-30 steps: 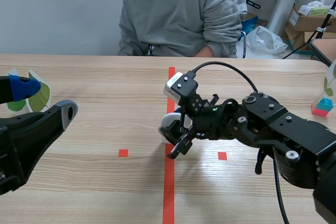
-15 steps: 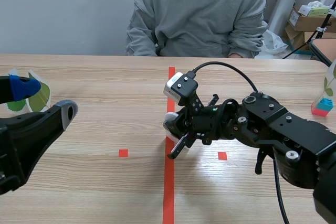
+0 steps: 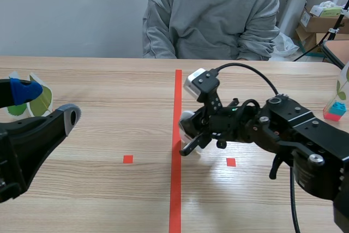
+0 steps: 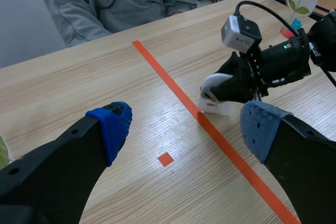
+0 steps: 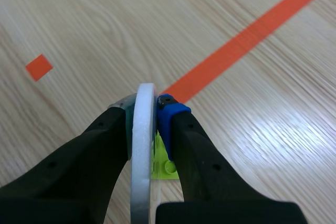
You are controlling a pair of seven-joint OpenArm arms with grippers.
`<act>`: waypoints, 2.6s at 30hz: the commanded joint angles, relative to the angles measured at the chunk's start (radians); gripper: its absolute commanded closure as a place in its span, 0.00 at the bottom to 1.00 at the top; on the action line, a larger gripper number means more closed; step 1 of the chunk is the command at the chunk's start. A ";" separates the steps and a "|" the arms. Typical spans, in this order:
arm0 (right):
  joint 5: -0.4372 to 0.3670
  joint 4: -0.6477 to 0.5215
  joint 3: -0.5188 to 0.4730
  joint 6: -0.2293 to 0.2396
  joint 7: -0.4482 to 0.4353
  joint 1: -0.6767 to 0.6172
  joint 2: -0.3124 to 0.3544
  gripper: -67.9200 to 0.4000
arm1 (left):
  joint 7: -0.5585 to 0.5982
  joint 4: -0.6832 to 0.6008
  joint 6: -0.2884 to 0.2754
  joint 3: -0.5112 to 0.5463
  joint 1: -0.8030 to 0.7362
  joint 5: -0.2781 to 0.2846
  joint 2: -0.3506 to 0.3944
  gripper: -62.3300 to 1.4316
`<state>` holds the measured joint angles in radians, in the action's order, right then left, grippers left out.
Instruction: Do the leaf sorting experiment
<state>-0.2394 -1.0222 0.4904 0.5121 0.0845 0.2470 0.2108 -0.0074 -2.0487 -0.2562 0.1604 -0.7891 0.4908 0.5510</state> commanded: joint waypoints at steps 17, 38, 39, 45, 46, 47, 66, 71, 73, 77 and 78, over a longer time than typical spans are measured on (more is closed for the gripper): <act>-0.061 -0.203 -0.474 -0.087 0.076 -0.228 0.097 0.98 | 0.014 -0.019 -0.002 0.005 -0.003 0.010 -0.008 0.27; -0.074 -0.103 -0.798 -0.400 0.017 -0.317 0.212 0.98 | 0.014 -0.019 -0.002 0.005 -0.002 0.010 -0.008 0.27; -0.074 -0.078 -0.798 -0.400 0.003 -0.309 0.217 0.98 | 0.014 -0.019 -0.002 0.005 -0.002 0.010 -0.008 0.27; -0.075 0.018 -0.798 -0.400 -0.024 -0.245 0.237 0.98 | 0.015 -0.019 -0.002 0.005 -0.002 0.010 -0.008 0.27; -0.075 0.022 -0.798 -0.399 -0.024 -0.238 0.238 0.98 | 0.015 -0.019 -0.002 0.005 -0.002 0.010 -0.008 0.27; -0.075 0.024 -0.798 -0.399 -0.024 -0.230 0.238 0.98 | 0.015 -0.019 -0.002 0.005 -0.002 0.010 -0.008 0.27; -0.087 0.069 -0.737 -0.328 -0.047 -0.205 0.208 0.60 | 0.017 -0.019 -0.002 0.005 0.000 0.010 -0.008 0.27; -0.087 0.069 -0.737 -0.328 -0.048 -0.205 0.208 0.37 | 0.016 -0.019 -0.003 0.005 0.003 0.010 -0.008 0.27; -0.087 0.069 -0.737 -0.328 -0.051 -0.206 0.208 0.30 | 0.015 -0.019 -0.002 0.005 0.006 0.010 -0.008 0.27; -0.087 0.069 -0.737 -0.327 -0.050 -0.206 0.208 0.23 | 0.016 -0.019 -0.002 0.005 0.006 0.010 -0.008 0.27; -0.087 0.069 -0.737 -0.319 -0.049 -0.206 0.209 0.21 | 0.015 -0.019 -0.002 0.005 0.006 0.010 -0.008 0.27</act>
<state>-0.3157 -0.9394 -0.2344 0.1883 0.0494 0.0326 0.3958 -0.0071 -2.0487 -0.2562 0.1604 -0.7864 0.4908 0.5510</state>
